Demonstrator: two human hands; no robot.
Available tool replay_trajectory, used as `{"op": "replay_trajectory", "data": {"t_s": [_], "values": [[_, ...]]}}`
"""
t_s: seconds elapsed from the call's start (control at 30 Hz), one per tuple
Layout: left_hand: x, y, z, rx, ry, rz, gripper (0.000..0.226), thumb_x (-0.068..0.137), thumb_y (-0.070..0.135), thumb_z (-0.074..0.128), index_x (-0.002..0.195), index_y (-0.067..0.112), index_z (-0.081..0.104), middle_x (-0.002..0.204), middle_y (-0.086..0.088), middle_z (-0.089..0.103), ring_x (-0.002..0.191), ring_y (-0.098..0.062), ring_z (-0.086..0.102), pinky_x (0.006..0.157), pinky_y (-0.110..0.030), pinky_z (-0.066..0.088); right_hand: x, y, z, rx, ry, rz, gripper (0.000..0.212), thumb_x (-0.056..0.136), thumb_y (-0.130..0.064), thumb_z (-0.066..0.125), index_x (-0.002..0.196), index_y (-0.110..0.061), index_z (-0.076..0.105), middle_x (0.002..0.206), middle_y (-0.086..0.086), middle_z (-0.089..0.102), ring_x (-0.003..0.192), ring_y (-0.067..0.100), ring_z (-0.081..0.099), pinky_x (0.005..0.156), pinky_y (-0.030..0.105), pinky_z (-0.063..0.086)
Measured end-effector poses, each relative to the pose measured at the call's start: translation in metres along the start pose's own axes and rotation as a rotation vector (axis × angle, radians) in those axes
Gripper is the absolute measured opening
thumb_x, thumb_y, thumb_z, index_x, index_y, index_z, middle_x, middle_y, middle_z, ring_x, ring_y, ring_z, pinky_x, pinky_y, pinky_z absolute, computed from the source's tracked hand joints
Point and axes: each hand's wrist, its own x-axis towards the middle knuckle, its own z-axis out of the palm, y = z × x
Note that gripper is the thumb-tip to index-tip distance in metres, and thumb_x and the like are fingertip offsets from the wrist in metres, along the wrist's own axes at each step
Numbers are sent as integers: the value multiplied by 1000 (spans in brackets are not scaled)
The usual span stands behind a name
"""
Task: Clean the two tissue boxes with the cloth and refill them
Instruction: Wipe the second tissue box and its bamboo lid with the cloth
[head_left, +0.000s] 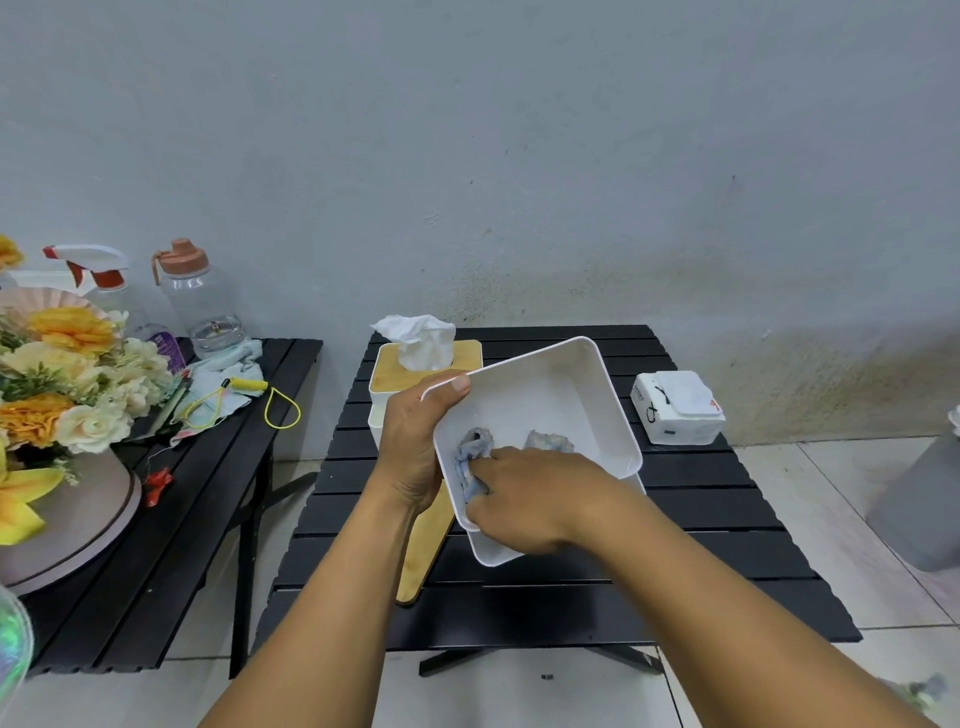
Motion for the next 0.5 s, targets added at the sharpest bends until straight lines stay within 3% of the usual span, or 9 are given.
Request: {"op": "replay_trajectory", "data": {"t_s": [0.07,0.17,0.27,0.33,0.4,0.5], "values": [[0,-2,0,2,1,13,29,73,45,76,84,18,78,101,-24,61,95,-38,58,92,-57,45,-4,-1,-4,-14,-3,29,51,94,-44,33,138,-21,45,138,8,43,127,34,40,102,47,34],[2,-4,-1,-21,-15,23,31,76,42,76,90,15,79,106,-27,63,99,-40,61,102,-68,45,-4,-6,1,-145,157,58,52,95,-45,35,140,-19,44,137,11,29,131,33,25,108,49,26],[1,-3,3,-49,0,20,37,67,42,86,83,11,74,99,-23,58,93,-37,57,95,-58,45,2,-10,6,-63,157,58,50,96,-38,38,141,-17,43,141,11,34,130,33,30,106,48,28],[4,-7,1,-54,7,29,52,66,45,89,81,3,62,80,-19,53,79,-34,51,86,-50,40,6,-12,7,47,142,9,50,96,-31,43,144,-15,40,140,11,40,127,32,38,100,45,37],[6,-7,-1,-50,13,33,46,72,40,79,64,3,53,59,-13,48,65,-28,47,77,-42,40,9,-13,5,104,178,-48,50,94,-25,49,142,-15,42,135,8,46,123,31,44,97,45,44],[3,-4,0,-40,7,47,26,73,37,74,64,13,70,70,-11,60,72,-28,56,76,-38,47,14,-13,1,298,235,-51,39,87,-18,54,126,-17,52,120,7,58,111,30,54,92,41,49]]}}
